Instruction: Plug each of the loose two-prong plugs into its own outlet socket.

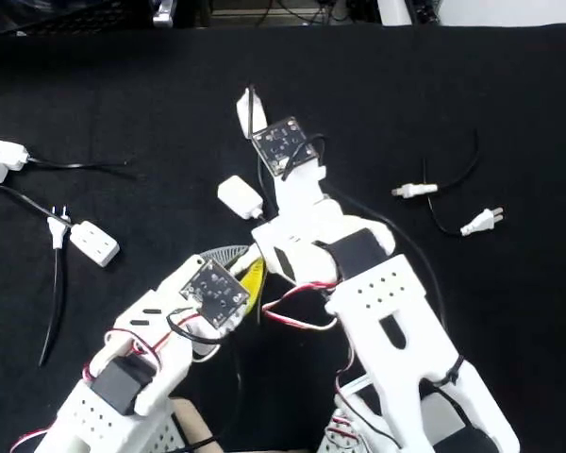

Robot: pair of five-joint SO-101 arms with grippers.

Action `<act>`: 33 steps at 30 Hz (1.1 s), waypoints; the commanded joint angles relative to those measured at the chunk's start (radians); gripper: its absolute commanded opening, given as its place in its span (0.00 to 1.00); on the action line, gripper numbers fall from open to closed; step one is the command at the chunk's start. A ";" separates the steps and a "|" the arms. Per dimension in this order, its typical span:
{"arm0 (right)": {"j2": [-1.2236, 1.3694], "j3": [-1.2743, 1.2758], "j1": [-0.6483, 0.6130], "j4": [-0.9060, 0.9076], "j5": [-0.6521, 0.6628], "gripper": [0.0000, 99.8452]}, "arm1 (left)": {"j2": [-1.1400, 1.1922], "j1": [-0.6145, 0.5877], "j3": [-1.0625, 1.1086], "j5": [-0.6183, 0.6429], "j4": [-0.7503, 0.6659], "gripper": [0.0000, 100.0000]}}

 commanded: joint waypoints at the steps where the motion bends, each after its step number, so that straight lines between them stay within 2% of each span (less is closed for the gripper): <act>1: 0.027 0.038 -0.003 0.005 -0.003 0.01 | -0.058 -0.067 -0.209 0.018 0.025 0.03; 33: 0.028 0.064 -0.032 -0.037 -0.003 0.01 | -0.060 -0.068 -0.309 0.020 0.023 0.03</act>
